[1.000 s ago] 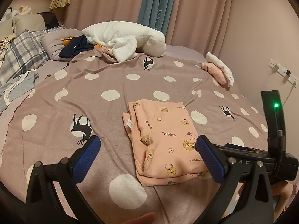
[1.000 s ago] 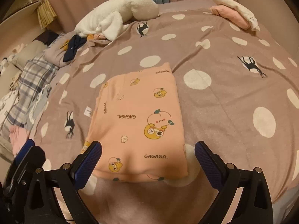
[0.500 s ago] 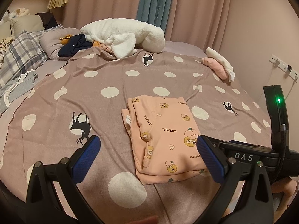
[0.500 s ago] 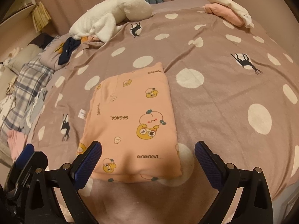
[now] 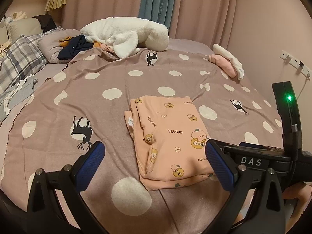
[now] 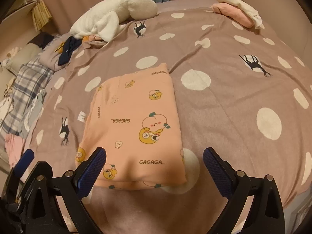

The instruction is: Fold small clothes

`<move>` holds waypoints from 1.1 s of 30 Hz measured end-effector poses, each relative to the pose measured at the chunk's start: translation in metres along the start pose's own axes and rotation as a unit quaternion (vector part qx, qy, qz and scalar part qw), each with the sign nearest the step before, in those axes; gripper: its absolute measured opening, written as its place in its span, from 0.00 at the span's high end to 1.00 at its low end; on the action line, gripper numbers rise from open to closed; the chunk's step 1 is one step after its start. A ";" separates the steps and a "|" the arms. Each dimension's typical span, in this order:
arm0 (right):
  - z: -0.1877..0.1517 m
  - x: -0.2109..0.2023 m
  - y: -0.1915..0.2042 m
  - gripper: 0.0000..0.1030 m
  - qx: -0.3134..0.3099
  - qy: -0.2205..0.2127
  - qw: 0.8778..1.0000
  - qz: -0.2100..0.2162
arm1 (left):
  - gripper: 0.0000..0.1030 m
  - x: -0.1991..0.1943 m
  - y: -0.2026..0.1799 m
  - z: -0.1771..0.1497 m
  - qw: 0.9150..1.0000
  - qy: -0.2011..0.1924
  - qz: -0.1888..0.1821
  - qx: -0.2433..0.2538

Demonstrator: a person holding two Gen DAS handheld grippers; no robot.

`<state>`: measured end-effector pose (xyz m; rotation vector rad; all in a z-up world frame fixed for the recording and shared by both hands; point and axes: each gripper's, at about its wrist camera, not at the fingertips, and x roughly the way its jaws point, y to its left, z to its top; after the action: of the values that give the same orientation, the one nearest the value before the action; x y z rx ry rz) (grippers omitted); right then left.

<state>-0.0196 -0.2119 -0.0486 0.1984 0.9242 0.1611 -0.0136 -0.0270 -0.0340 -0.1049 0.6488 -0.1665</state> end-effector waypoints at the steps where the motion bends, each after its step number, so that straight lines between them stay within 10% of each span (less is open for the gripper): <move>1: 0.000 0.001 -0.001 0.04 0.001 0.001 1.000 0.000 | 0.00 0.001 -0.001 0.000 1.000 0.002 0.001 0.002; 33: -0.001 0.006 -0.004 0.04 0.006 0.018 0.999 -0.030 | 0.00 0.006 -0.003 -0.002 1.000 0.014 0.004 0.015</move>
<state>-0.0162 -0.2140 -0.0550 0.1801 0.9664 0.1038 -0.0104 -0.0316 -0.0392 -0.0719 0.6747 -0.1696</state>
